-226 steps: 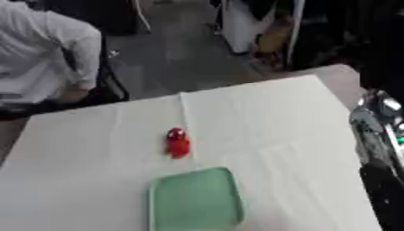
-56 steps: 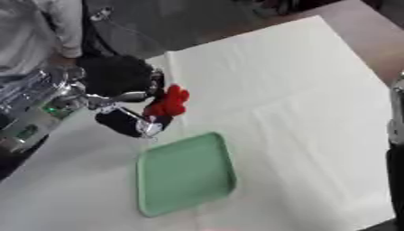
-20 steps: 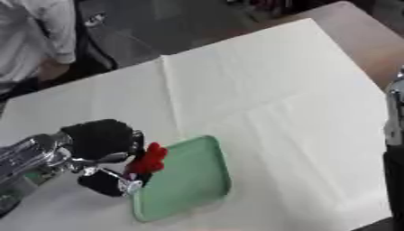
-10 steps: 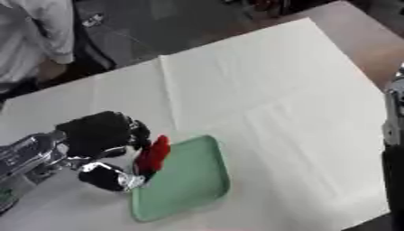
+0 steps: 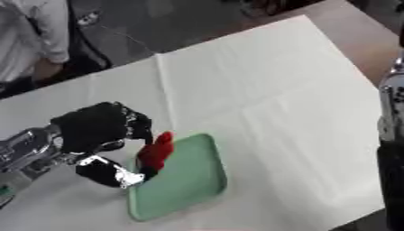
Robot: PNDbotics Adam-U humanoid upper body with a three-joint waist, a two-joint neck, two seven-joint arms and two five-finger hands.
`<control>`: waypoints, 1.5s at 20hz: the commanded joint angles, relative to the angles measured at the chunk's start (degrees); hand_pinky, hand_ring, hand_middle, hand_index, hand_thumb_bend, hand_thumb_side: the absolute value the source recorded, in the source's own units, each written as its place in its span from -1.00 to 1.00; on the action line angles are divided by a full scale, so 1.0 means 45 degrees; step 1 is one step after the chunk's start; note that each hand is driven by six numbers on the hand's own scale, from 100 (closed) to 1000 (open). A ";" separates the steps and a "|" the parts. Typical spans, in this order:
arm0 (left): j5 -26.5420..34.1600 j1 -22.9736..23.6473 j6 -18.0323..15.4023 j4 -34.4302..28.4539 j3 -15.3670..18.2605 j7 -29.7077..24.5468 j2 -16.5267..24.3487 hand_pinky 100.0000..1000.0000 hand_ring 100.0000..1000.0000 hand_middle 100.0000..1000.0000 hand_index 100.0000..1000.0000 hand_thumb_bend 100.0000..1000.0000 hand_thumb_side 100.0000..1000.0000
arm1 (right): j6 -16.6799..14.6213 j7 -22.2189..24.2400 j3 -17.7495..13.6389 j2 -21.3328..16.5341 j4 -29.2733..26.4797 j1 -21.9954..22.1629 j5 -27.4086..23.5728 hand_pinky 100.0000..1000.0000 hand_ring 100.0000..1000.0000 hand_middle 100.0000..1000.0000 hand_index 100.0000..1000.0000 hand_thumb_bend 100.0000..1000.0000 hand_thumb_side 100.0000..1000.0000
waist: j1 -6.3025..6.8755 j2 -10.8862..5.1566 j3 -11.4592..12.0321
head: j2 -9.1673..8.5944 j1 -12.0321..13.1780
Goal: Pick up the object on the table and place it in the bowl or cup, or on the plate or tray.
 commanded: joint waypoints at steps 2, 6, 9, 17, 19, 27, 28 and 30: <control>0.0025 -0.0219 -0.0082 0.0016 0.0015 -0.0210 0.0388 -0.36 -0.28 0.06 0.24 -0.41 0.70 | -0.0021 -0.0026 -0.0028 -0.0051 -0.0125 -0.0292 0.0003 -0.69 -0.41 -0.32 -0.14 -1.00 -0.22 | -0.0058 -0.0273 -0.0008 | 0.0004 -0.0017; -0.0028 -0.0220 -0.0124 0.0121 -0.0061 -0.0555 0.0463 -0.32 -0.24 0.11 0.26 -0.36 0.69 | -0.0019 -0.0024 -0.0023 -0.0053 -0.0125 -0.0293 0.0008 -0.69 -0.41 -0.32 -0.14 -1.00 -0.22 | -0.0050 -0.0276 -0.0008 | 0.0044 0.0006; -0.0063 -0.0153 -0.0065 0.0131 0.0014 -0.0665 0.0489 -0.31 -0.22 0.13 0.26 -0.36 0.69 | -0.0022 -0.0030 -0.0030 -0.0064 -0.0125 -0.0289 0.0015 -0.69 -0.41 -0.32 -0.14 -1.00 -0.22 | -0.0055 -0.0275 0.0006 | 0.0040 -0.0006; 0.0518 0.1728 0.2818 -0.1490 0.2877 0.0307 -0.0518 -0.70 -0.32 0.08 0.33 -0.45 0.65 | -0.0075 -0.0186 -0.0235 -0.0360 -0.0125 -0.0088 0.0147 -0.69 -0.42 -0.33 -0.14 -1.00 -0.21 | -0.0287 -0.0281 0.0505 | -0.0949 -0.0356; 0.1633 0.2736 0.4348 -0.2419 0.4109 0.1101 -0.1432 -0.82 -0.40 0.05 0.36 -0.45 0.62 | -0.0077 -0.0279 -0.0324 -0.0517 -0.0125 0.0059 0.0243 -0.69 -0.42 -0.33 -0.14 -1.00 -0.21 | -0.0463 -0.0339 0.0784 | -0.1441 -0.0584; 0.5574 0.3790 0.3828 -0.2933 0.6321 0.5006 -0.4802 -0.86 -0.52 -0.04 0.39 -0.52 0.45 | -0.0142 -0.0536 -0.0562 -0.1311 -0.0125 0.0873 0.0525 -0.69 -0.44 -0.36 -0.14 -1.00 -0.24 | -0.1358 -0.0926 0.2056 | -0.3033 -0.2040; 0.5745 0.3676 0.3522 -0.2934 0.6409 0.5366 -0.4993 -0.84 -0.52 -0.03 0.39 -0.51 0.43 | -0.0145 -0.0543 -0.0574 -0.1437 -0.0125 0.0986 0.0540 -0.69 -0.44 -0.36 -0.14 -1.00 -0.24 | -0.1438 -0.0991 0.2206 | -0.3256 -0.2308; 0.6157 0.3248 0.2901 -0.2935 0.6477 0.6003 -0.5309 -0.82 -0.51 -0.04 0.38 -0.52 0.40 | -0.0103 -0.0498 -0.0570 -0.1719 -0.0125 0.1298 0.0574 -0.69 -0.45 -0.37 -0.14 -1.00 -0.24 | -0.1638 -0.1219 0.2609 | -0.3977 -0.3212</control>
